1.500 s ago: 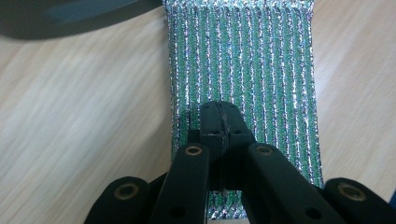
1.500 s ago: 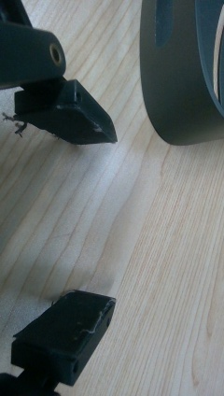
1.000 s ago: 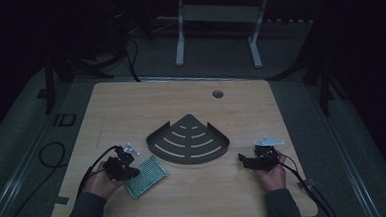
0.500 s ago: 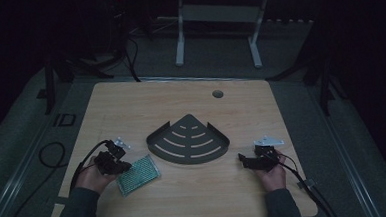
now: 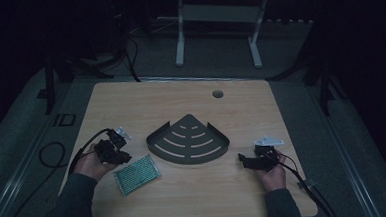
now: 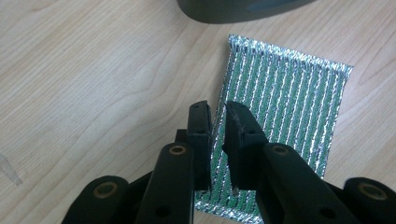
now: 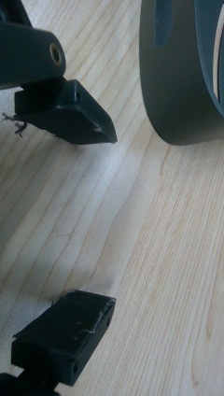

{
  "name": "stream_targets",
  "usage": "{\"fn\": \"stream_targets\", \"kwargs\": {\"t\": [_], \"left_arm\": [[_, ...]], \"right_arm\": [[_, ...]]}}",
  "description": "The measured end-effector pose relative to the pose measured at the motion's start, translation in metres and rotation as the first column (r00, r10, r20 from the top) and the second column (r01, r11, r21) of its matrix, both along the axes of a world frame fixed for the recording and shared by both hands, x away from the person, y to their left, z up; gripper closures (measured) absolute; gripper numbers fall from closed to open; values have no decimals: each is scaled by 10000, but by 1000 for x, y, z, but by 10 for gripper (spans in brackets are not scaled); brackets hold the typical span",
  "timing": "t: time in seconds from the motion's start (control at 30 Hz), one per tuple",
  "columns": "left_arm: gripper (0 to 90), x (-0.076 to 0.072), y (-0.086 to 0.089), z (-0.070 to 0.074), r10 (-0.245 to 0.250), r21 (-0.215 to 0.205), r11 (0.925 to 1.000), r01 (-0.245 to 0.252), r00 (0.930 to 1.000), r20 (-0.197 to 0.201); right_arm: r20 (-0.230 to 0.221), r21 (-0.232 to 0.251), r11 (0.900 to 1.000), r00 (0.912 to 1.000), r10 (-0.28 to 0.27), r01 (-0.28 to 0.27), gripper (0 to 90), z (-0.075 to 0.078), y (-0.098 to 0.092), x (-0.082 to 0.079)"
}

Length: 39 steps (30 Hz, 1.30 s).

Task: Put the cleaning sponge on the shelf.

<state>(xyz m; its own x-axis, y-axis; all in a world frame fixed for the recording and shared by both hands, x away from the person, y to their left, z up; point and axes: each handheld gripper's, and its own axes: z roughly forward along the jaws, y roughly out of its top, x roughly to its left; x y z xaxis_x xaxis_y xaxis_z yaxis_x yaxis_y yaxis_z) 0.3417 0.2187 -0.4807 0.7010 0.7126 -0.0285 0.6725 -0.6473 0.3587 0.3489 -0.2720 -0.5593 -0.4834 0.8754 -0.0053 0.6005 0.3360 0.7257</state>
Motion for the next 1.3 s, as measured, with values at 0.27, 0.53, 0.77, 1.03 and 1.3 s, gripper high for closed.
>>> {"fn": "stream_targets", "kwargs": {"t": [0.27,0.53,0.77,1.03,1.3], "left_arm": [[804,12,-5,-5,-361,-86,9993,356,9975,-608],[812,21,-10,-15,-565,140,9982,586,9913,-1190],[826,24,-11,-20,-518,219,9982,555,9886,-1415],[825,20,-10,-25,-381,411,9981,455,9855,-1653],[819,13,-9,-25,-209,375,9989,281,9832,-1813]], "right_arm": [[6,-3,10000,10000,2,-2,174,0,0,0],[6,0,10000,10000,1,-1,174,0,0,0],[11,-2,10000,10000,2,-2,174,0,0,0],[10,-1,10000,10000,1,-1,174,0,0,0],[15,-2,10000,10000,2,-2,174,0,0,0]]}}
